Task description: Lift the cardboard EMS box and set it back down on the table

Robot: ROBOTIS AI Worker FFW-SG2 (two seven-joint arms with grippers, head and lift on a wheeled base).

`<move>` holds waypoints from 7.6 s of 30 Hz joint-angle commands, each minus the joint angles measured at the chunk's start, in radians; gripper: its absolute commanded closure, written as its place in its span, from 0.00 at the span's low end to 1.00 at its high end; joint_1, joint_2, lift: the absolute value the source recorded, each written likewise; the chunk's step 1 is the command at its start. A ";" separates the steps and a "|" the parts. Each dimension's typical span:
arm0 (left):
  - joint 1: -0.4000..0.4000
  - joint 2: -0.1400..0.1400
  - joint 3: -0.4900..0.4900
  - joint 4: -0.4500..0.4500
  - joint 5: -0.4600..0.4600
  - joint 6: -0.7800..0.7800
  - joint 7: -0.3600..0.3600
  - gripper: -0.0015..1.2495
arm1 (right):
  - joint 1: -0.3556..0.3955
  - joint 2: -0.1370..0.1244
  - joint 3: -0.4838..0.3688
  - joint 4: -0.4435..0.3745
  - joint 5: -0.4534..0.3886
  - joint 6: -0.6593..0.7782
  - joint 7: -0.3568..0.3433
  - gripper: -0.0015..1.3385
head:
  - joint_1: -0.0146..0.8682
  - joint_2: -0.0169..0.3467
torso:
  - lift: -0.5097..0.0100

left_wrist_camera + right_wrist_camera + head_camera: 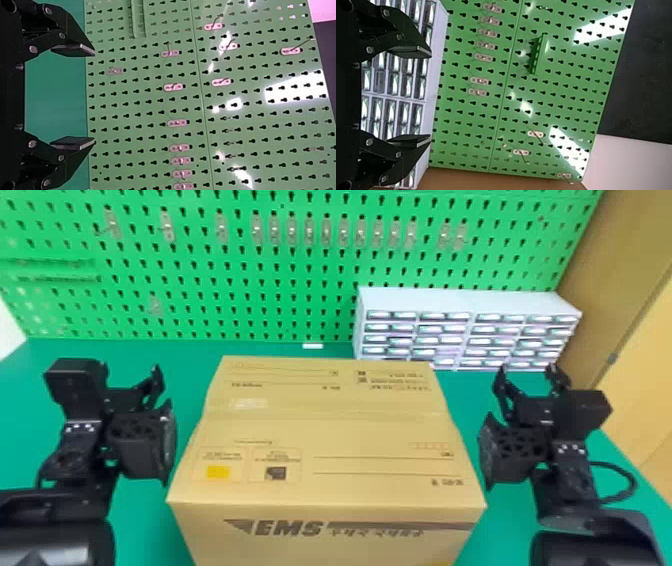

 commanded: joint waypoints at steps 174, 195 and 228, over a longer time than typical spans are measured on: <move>-0.184 0.002 -0.127 0.029 0.039 0.000 -0.064 0.37 | -0.141 -0.027 0.137 0.012 -0.043 -0.014 -0.002 0.38 | 0.78 0.01 | 0.79; -0.216 0.000 -0.127 0.003 0.033 0.000 -0.066 0.37 | -0.176 -0.036 0.148 -0.028 -0.045 -0.015 -0.002 0.38 | 0.78 0.01 | 0.79; -0.212 0.000 -0.128 0.003 0.029 0.011 -0.066 0.37 | -0.172 -0.033 0.145 -0.029 -0.049 -0.015 -0.002 0.38 | 0.78 0.01 | 0.79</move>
